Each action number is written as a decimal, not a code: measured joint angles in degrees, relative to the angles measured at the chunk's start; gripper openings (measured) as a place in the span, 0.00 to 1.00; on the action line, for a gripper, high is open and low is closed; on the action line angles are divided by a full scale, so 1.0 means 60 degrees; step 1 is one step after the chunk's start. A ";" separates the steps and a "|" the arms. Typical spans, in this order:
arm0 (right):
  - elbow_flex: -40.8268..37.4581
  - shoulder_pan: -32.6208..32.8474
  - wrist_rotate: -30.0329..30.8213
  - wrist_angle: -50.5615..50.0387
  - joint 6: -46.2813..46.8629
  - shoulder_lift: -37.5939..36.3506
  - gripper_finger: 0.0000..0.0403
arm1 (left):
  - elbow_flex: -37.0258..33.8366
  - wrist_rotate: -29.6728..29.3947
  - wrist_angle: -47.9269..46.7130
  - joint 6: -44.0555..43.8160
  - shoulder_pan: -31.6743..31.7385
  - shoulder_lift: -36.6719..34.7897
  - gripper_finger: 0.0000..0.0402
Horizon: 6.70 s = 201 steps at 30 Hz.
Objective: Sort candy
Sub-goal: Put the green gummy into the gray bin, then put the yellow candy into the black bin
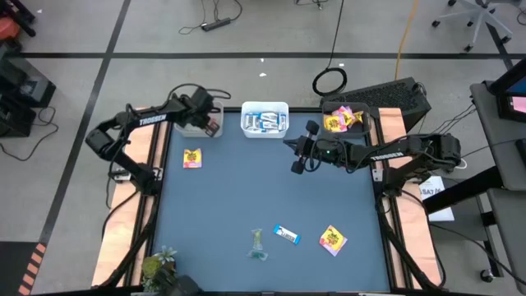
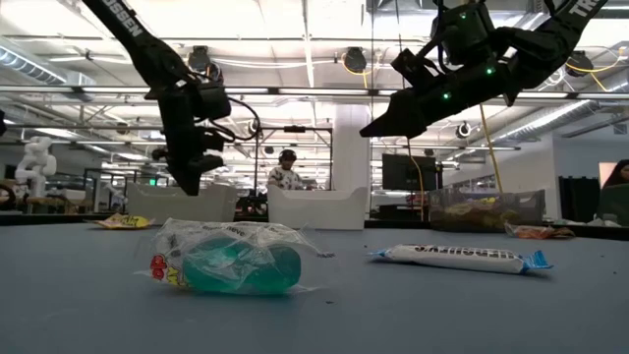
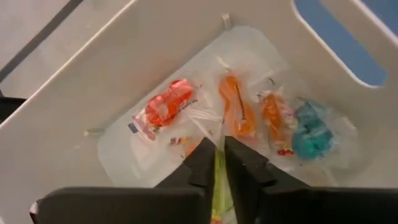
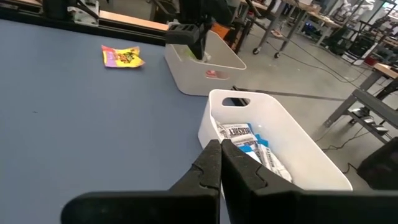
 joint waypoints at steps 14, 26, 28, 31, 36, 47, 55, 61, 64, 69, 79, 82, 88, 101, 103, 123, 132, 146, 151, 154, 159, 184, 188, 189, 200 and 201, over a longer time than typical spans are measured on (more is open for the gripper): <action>0.0422 0.0131 0.0081 -0.2494 0.1144 -0.1314 0.00 | -0.0097 -0.1594 0.0111 0.0282 -0.1575 -0.1161 0.41; 0.0455 0.0987 0.1765 -0.9857 0.6169 -0.2353 0.00 | -0.1914 -0.1512 0.2875 0.0002 -0.3725 -0.3619 0.41; 0.0452 0.0991 0.1826 -1.1155 0.7143 -0.2350 0.00 | -0.2220 -0.1486 0.3235 -0.0055 -0.4129 -0.3881 0.41; 0.0452 0.0991 0.2070 -1.2587 0.8430 -0.2350 0.00 | -0.2856 -0.1204 0.4147 -0.0144 -0.4705 -0.4127 0.41; 0.0396 0.0600 0.2545 -1.3797 1.0186 -0.2357 0.06 | -0.3858 -0.0430 0.5774 -0.0320 -0.5389 -0.4193 0.41; -0.0224 -0.1140 0.2141 -1.2758 0.9867 -0.1948 0.41 | -0.4666 -0.0393 0.6639 -0.0565 -0.6071 -0.4193 0.41; -0.0688 -0.1973 0.1805 -1.1846 0.9161 -0.1239 0.43 | -0.4670 -0.0396 0.6633 -0.0557 -0.6308 -0.4193 0.41; -0.0667 -0.2281 0.1734 -1.1676 0.8648 -0.0940 0.35 | -0.4670 -0.0397 0.6632 -0.0554 -0.6420 -0.4193 0.41; -0.0670 -0.2368 0.1691 -1.1584 0.8510 -0.0931 0.28 | -0.4670 -0.0400 0.6630 -0.0557 -0.6528 -0.4193 0.41; -0.0710 -0.2419 0.1724 -1.1462 0.8074 -0.0911 0.07 | -0.4670 -0.0403 0.6632 -0.0554 -0.6728 -0.4193 0.41; -0.0460 -0.2401 0.1259 -1.1750 0.7816 -0.1556 0.05 | -0.4670 -0.0403 0.6617 -0.0554 -0.6792 -0.4193 0.41; -0.0455 -0.2397 0.1257 -1.1790 0.7774 -0.1563 0.12 | -0.4670 -0.0402 0.6599 -0.0554 -0.6792 -0.4193 0.41; -0.0448 -0.2397 0.1693 -1.1814 0.7818 -0.1563 0.38 | -0.4670 -0.0239 0.6542 -0.0557 -0.6877 -0.4193 0.41; -0.0668 -0.2903 0.2071 -1.1704 0.7831 -0.0687 0.53 | -0.4670 -0.0228 0.6524 -0.0550 -0.7222 -0.4193 0.41; -0.0674 -0.2903 0.1988 -1.1654 0.7821 -0.0690 0.45 | -0.4670 -0.0228 0.6528 -0.0550 -0.7219 -0.4193 0.41; 0.0280 -0.2325 0.1841 -1.2348 0.7069 -0.2214 0.00 | -0.4668 -0.0232 0.6535 -0.0539 -0.7214 -0.4193 0.41; 0.1564 -0.2366 0.2390 -1.2167 0.6334 -0.2751 0.00 | -0.4666 -0.0232 0.6535 -0.0543 -0.7219 -0.4193 0.41; 0.2466 -0.4444 0.2804 -1.1127 0.4743 -0.2606 0.00 | -0.4666 -0.0235 0.6535 -0.0548 -0.7222 -0.4193 0.41; 0.2463 -0.5145 0.2885 -1.1886 0.4866 -0.2046 0.00 | -0.4666 -0.0235 0.6535 -0.0549 -0.7222 -0.4193 0.41; 0.2463 -0.5379 0.3305 -1.2373 0.5321 -0.1682 0.00 | -0.4666 -0.0235 0.6534 -0.0546 -0.7222 -0.4193 0.41; 0.2463 -0.5628 0.3553 -1.2493 0.5568 -0.1078 0.00 | -0.4666 -0.0235 0.6535 -0.0546 -0.7222 -0.4193 0.41; 0.2890 -0.5705 0.3828 -1.2946 0.6183 -0.0233 0.29 | -0.4666 -0.0235 0.6528 -0.0555 -0.7222 -0.4193 0.41; 0.2746 -0.5705 0.2853 -1.2043 0.5885 -0.0233 0.12 | -0.4666 -0.0235 0.6528 -0.0557 -0.7222 -0.4193 0.41; 0.2681 -0.5701 0.2459 -1.1718 0.5789 -0.0233 0.06 | -0.4666 -0.0235 0.6524 -0.0557 -0.7222 -0.4193 0.41; 0.1938 -0.5843 0.1836 -1.0553 0.5842 0.0140 0.01 | -0.4666 -0.0235 0.6386 -0.0557 -0.7222 -0.4193 0.41; 0.1938 -0.5901 0.1933 -1.0533 0.5852 0.0207 0.01 | -0.4666 -0.0235 0.6386 -0.0557 -0.7222 -0.4193 0.41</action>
